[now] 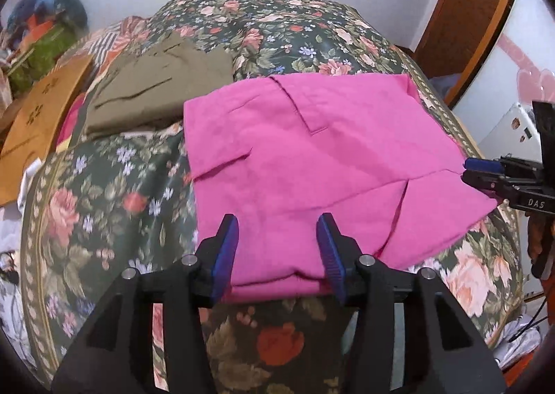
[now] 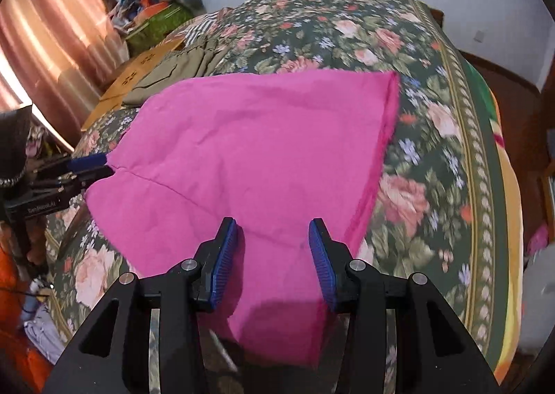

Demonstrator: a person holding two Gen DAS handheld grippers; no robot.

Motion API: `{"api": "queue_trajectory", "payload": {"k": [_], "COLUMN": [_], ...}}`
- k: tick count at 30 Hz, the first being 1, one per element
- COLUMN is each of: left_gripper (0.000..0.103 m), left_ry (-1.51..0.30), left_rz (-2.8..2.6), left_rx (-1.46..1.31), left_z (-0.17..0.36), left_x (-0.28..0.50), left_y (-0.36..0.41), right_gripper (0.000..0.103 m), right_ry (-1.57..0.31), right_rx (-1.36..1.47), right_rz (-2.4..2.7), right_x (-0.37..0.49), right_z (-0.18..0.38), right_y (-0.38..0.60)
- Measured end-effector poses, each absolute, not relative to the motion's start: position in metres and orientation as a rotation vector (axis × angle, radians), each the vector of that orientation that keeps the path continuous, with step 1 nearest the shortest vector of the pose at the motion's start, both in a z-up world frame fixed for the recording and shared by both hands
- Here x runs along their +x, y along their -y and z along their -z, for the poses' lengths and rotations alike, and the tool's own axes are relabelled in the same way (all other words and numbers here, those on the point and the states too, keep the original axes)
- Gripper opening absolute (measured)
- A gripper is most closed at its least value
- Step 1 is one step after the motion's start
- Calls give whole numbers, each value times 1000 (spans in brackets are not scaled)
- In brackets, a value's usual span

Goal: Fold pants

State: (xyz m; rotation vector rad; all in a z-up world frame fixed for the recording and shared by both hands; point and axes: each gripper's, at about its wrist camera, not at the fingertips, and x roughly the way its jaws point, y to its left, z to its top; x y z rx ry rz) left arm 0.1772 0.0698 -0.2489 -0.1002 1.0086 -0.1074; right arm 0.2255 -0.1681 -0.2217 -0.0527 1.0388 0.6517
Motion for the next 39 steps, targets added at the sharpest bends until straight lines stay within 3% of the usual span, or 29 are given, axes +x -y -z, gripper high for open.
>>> {"api": "queue_trajectory", "payload": {"k": [11,15,28,32,34,39], "left_gripper": [55,70,71,81,92,92], "left_ry": [-998,-1004,-1117,-1100,-1084,-1064], "left_rz": [24,2,148,150,167,157], "left_rx": [-156,-266,-599,-603,-644,-714], "left_z": [232,223,255,257,257,260], "left_x": [154,141,132,135,136,142], "left_y": [-88,-105,-100,-91,-91,-97], "right_gripper": [40,40,43,43,43,43], "right_ry": [-1027,-997,-841,-847,-863,-949], "right_rx": [-54,-76,-109,-127,-123,-128], "right_rz": [-601,-580,-629,-630,-638,-647], "right_x": [202,198,190,187,187,192], "right_z": [216,205,170,180,186,209], "right_y": [184,189,158,145,143,139]}}
